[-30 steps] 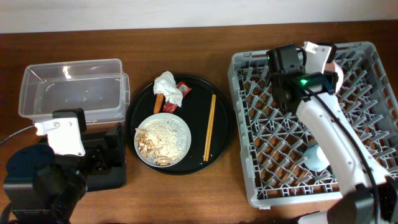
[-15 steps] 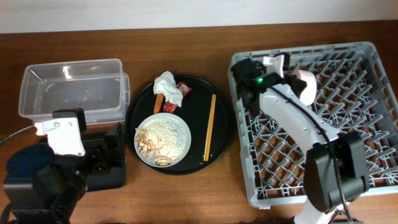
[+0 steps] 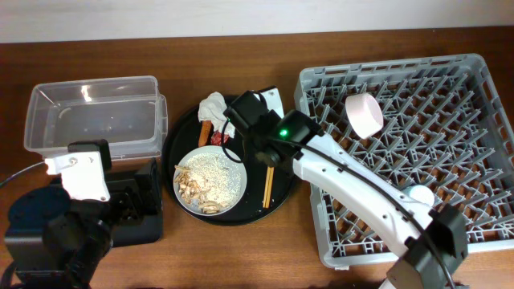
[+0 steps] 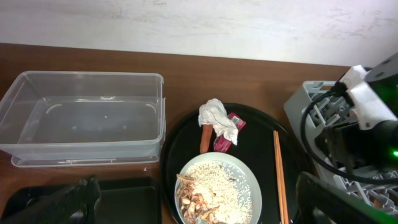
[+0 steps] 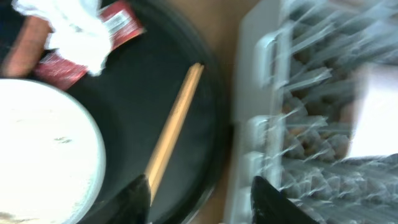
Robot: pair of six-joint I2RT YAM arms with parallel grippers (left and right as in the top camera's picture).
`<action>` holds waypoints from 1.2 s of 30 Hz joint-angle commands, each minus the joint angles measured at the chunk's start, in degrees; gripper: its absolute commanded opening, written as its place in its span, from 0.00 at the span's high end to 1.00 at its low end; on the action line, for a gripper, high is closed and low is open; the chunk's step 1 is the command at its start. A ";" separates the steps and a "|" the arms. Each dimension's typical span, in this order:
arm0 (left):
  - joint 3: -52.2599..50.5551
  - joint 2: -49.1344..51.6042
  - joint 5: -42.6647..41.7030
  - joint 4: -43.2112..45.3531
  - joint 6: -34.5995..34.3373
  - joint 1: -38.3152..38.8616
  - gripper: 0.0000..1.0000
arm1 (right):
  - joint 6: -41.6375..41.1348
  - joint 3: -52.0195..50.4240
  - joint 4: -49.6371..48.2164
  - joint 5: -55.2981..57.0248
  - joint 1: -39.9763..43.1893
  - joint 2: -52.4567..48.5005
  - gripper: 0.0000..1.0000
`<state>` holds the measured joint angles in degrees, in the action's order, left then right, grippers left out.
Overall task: Sort waste into correct bins and load items into the dishwasher rack
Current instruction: 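Reach the right gripper to the chopsticks and grasp them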
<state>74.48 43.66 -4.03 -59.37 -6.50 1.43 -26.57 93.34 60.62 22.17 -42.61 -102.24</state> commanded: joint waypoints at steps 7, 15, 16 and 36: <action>0.22 -0.17 0.44 0.11 -0.31 -0.15 0.01 | -8.94 -1.42 -2.01 -23.17 5.62 -16.81 0.75; 0.22 -0.17 0.44 0.11 -0.31 -0.15 0.01 | -8.92 -1.49 -4.31 -25.00 5.79 -23.67 0.82; 0.22 -0.17 0.44 0.11 -0.31 -0.15 0.01 | -8.92 -1.55 -4.31 -25.00 5.86 -24.20 0.81; 0.22 -0.17 0.44 0.11 -0.31 -0.15 0.01 | -4.13 -0.90 -2.84 -22.80 8.94 -17.64 0.78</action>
<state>74.48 43.66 -4.03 -59.37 -6.50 1.43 -31.07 92.47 57.84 -1.72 -34.11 -119.33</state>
